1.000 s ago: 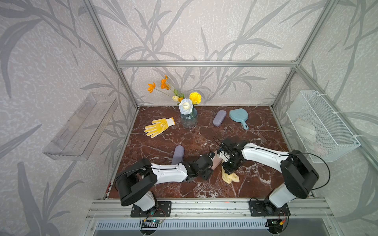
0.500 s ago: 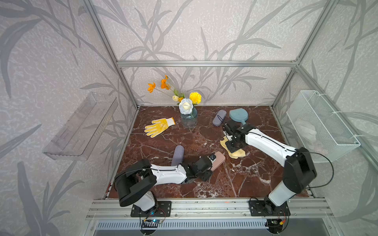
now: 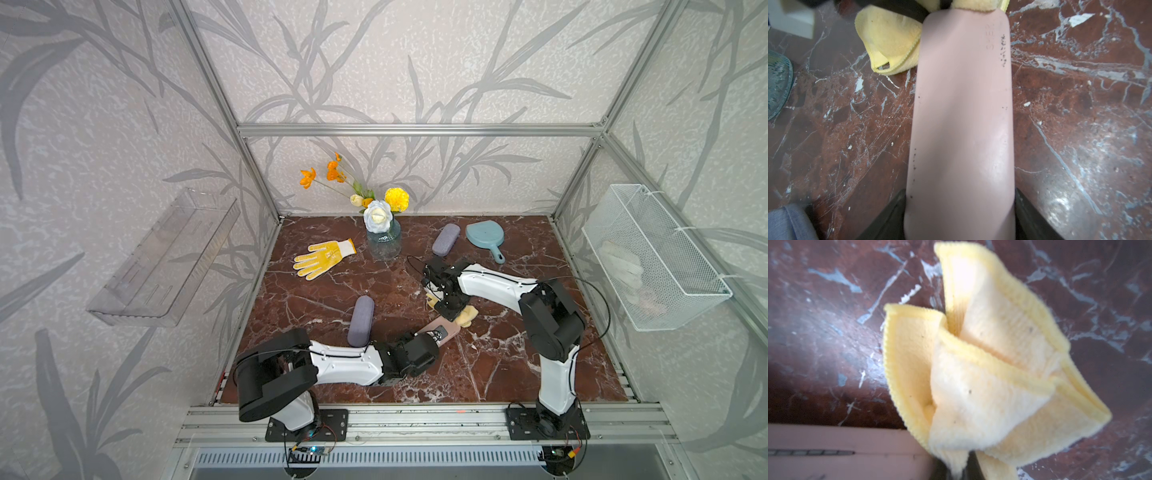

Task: Wipe the eyeglass case
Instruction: Wipe the dirt from the eyeglass case.

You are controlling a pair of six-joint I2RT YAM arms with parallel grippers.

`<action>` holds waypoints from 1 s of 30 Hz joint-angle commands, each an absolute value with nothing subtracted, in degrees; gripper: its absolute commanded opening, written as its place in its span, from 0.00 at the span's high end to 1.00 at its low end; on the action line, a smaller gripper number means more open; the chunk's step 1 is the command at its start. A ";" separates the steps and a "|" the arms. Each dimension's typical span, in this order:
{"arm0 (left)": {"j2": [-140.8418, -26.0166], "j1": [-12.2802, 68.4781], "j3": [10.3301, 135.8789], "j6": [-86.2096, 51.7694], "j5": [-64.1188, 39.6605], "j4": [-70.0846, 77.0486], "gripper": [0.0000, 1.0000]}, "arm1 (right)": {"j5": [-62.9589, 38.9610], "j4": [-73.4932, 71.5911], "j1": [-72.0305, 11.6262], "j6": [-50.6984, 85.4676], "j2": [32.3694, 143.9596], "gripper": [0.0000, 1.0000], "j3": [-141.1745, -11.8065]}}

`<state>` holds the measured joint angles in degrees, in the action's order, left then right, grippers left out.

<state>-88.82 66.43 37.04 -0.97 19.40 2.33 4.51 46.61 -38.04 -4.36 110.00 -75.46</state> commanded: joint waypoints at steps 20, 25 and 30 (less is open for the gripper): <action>-91.75 57.93 40.69 -10.31 3.90 -8.57 0.92 | -17.42 48.18 -31.85 15.25 81.21 1.00 -56.34; -93.29 57.92 44.17 -12.49 0.95 -14.12 0.92 | -2.70 48.74 -28.43 22.55 84.82 1.00 -59.39; -93.74 56.99 46.07 -14.83 -6.43 -16.04 0.92 | -0.36 40.15 -31.19 31.68 87.74 1.00 -58.91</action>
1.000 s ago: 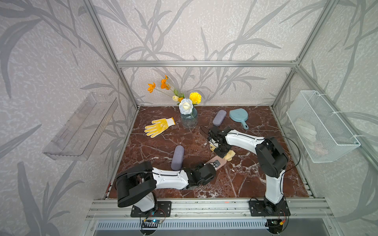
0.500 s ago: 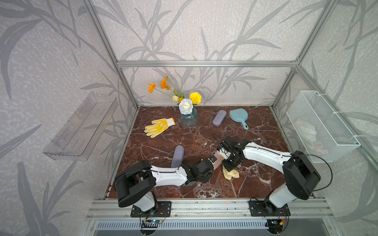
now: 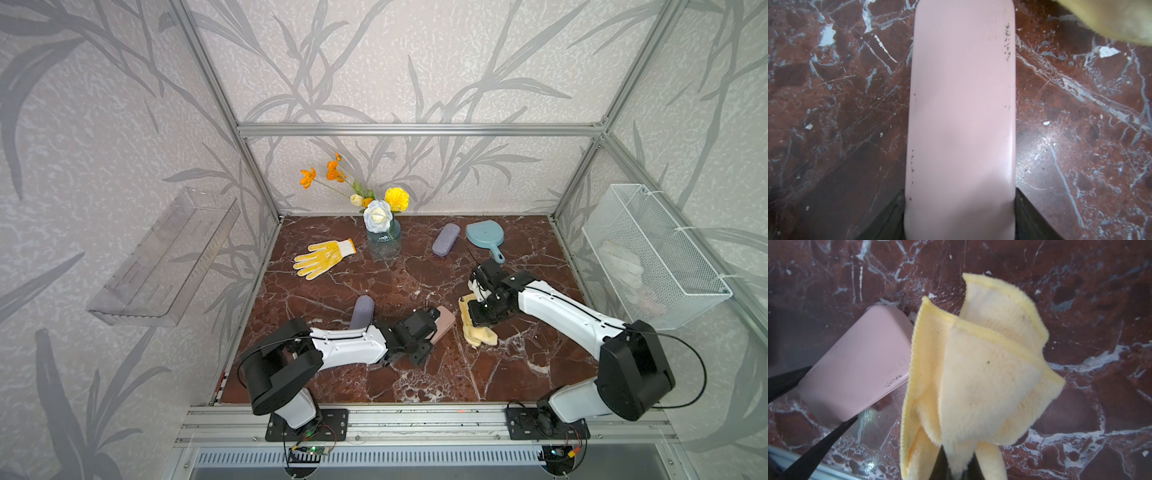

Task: Wipe the eyeglass case
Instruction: Wipe the dirt from the eyeglass case.

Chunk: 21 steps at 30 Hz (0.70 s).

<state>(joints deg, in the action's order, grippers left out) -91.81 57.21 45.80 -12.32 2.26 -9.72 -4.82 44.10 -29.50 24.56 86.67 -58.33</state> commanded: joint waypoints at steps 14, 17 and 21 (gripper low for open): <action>-93.98 49.67 42.06 -17.29 -26.78 -10.05 0.92 | -4.31 31.62 -51.59 37.02 91.72 1.00 -59.49; -92.67 48.48 41.09 -17.86 -30.35 -8.36 0.92 | -7.83 29.12 -53.17 40.83 88.89 1.00 -57.46; -91.13 47.71 39.75 -19.34 -34.57 -5.24 0.92 | -4.74 28.50 -51.66 42.01 87.75 1.00 -56.32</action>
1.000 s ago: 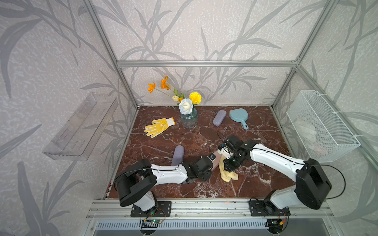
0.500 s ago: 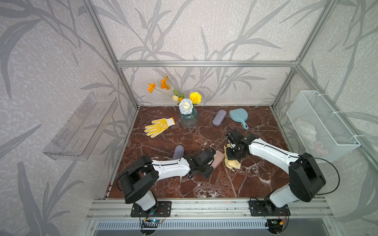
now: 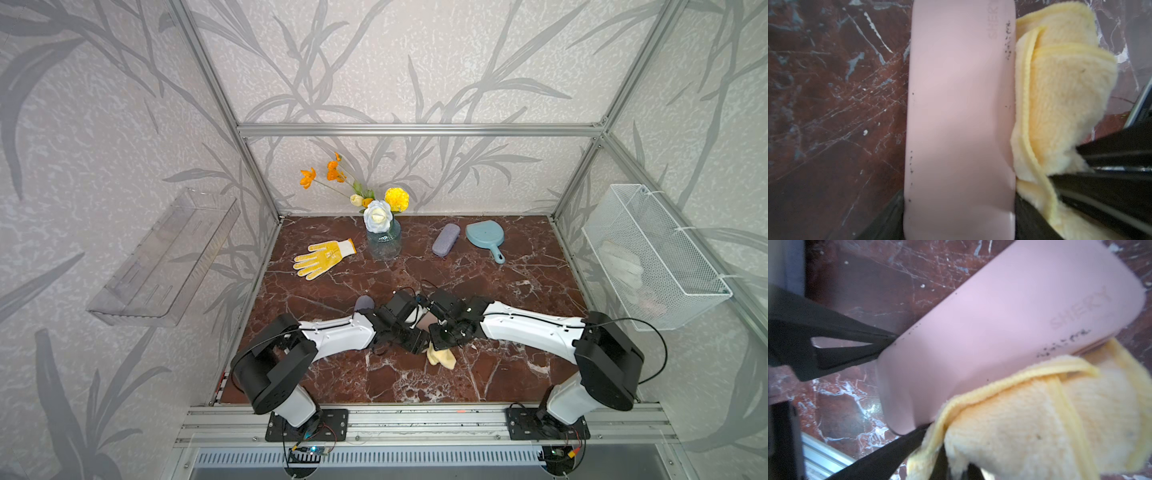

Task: Wipe the eyeglass case
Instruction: Wipe the dirt from the eyeglass case.

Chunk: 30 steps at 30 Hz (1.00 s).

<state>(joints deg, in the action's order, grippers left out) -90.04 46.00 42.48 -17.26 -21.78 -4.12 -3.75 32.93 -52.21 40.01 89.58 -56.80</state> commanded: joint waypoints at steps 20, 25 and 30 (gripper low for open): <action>-88.43 46.43 39.32 -23.28 -35.86 -3.32 0.92 | 1.65 30.88 -38.38 36.14 89.30 1.00 -59.87; -87.34 45.37 39.54 -25.02 -35.15 -2.13 0.92 | 2.83 34.09 -46.84 45.23 80.21 1.00 -54.72; -86.90 44.40 39.11 -26.93 -36.19 -0.61 0.92 | -0.26 33.32 -48.90 48.99 75.71 1.00 -53.08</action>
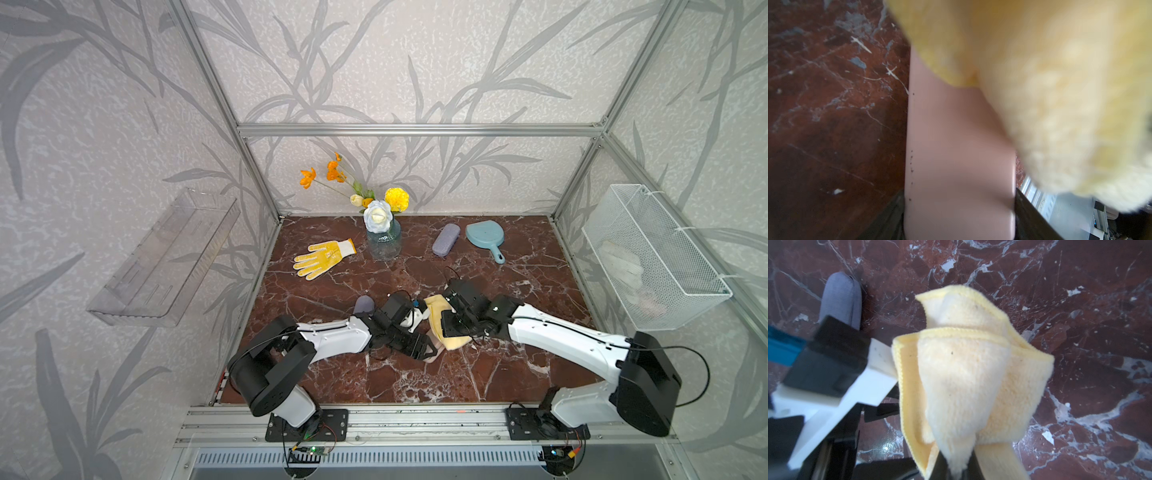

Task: Wipe the eyeglass case
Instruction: Wipe the dirt from the eyeglass case.

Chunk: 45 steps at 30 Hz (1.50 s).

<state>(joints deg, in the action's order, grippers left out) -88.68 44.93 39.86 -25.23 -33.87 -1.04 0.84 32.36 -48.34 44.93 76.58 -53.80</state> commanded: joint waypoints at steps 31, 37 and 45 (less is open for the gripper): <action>-83.05 39.47 34.62 -37.78 -41.82 18.98 0.94 | -19.95 10.49 -25.45 47.73 84.63 1.00 -43.71; -81.98 39.53 35.94 -36.65 -40.45 17.93 0.95 | -29.58 -4.31 -25.49 60.54 82.09 1.00 -40.75; -82.70 39.31 37.55 -35.86 -37.88 18.37 0.95 | -30.64 -7.00 -33.07 70.88 76.31 1.00 -38.78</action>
